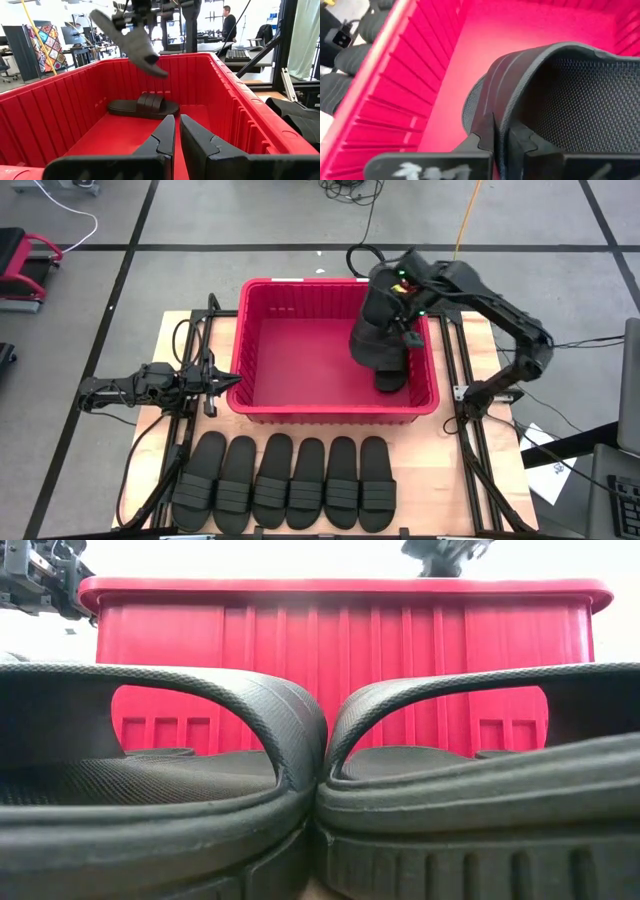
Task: Pick and place slides into bin
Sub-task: Put the black slipper into the bin
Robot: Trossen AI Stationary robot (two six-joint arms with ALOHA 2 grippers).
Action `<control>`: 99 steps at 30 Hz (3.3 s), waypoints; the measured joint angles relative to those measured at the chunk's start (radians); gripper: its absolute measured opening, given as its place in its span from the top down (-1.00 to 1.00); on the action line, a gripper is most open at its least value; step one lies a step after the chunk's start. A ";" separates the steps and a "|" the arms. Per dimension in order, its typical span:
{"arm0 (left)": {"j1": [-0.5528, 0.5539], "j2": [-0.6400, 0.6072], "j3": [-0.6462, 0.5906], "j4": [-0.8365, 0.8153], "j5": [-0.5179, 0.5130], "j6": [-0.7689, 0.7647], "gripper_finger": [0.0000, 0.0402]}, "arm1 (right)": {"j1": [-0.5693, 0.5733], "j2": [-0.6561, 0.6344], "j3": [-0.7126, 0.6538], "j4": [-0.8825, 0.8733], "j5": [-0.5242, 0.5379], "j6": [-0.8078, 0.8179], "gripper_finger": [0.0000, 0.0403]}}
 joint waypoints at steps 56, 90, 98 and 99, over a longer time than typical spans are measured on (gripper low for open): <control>0.000 0.000 0.001 -0.031 0.000 0.050 0.85 | -0.013 0.591 -0.021 -0.087 -0.109 -0.017 0.96; 0.000 0.000 0.000 -0.032 0.000 0.041 0.85 | -0.020 0.590 -0.041 -0.001 0.045 0.108 0.16; 0.000 0.000 0.000 -0.031 0.000 0.041 0.85 | -0.014 0.505 0.015 0.056 0.189 0.117 0.15; 0.000 0.000 0.000 -0.032 0.000 0.041 0.85 | -0.015 0.483 0.015 0.079 0.211 0.128 0.15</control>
